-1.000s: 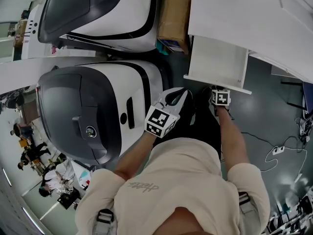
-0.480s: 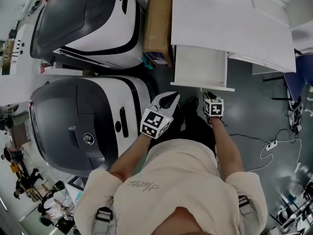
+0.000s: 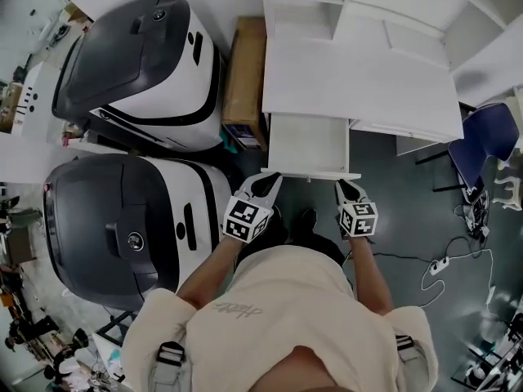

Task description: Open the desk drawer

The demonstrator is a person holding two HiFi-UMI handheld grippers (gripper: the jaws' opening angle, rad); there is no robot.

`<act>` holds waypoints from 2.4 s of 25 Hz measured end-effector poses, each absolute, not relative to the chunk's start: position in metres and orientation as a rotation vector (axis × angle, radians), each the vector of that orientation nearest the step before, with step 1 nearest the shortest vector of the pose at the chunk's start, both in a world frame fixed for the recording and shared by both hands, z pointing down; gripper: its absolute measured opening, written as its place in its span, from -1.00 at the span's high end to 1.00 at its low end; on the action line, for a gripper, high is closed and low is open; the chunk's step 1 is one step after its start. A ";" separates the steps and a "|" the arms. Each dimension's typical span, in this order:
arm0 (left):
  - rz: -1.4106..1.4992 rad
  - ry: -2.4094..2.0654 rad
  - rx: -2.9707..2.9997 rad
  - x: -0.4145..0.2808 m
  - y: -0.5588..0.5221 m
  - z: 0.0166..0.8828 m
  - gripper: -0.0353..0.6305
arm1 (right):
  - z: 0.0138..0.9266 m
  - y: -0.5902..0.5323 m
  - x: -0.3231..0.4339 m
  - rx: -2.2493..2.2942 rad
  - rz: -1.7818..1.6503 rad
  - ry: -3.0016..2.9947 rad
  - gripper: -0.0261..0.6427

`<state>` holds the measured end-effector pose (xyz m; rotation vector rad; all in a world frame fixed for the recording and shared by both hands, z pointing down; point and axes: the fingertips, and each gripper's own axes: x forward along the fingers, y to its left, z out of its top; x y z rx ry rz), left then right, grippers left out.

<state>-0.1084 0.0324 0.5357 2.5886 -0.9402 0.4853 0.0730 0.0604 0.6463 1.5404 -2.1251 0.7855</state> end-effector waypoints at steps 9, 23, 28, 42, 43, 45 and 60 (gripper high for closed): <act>0.380 -0.994 2.658 -0.074 0.014 0.475 0.85 | 0.541 0.045 0.119 1.694 0.572 -2.279 0.91; 0.237 -1.034 2.795 -0.052 -0.005 0.362 0.85 | 0.382 0.014 0.142 1.740 0.200 -2.504 0.92; 0.139 -1.098 2.821 -0.056 -0.016 0.327 0.85 | 0.330 0.012 0.135 1.768 0.041 -2.569 0.92; 0.005 -1.289 2.928 -0.087 -0.016 0.258 0.85 | 0.249 0.014 0.103 1.731 -0.157 -2.736 0.92; 0.007 -1.305 2.924 -0.091 -0.018 0.259 0.85 | 0.249 0.015 0.102 1.723 -0.156 -2.738 0.92; 0.011 -1.342 2.906 -0.098 -0.025 0.264 0.85 | 0.248 0.017 0.099 1.700 -0.155 -2.751 0.92; 0.100 -1.311 2.844 -0.105 -0.039 0.306 0.85 | 0.252 0.015 0.083 1.688 -0.123 -2.762 0.92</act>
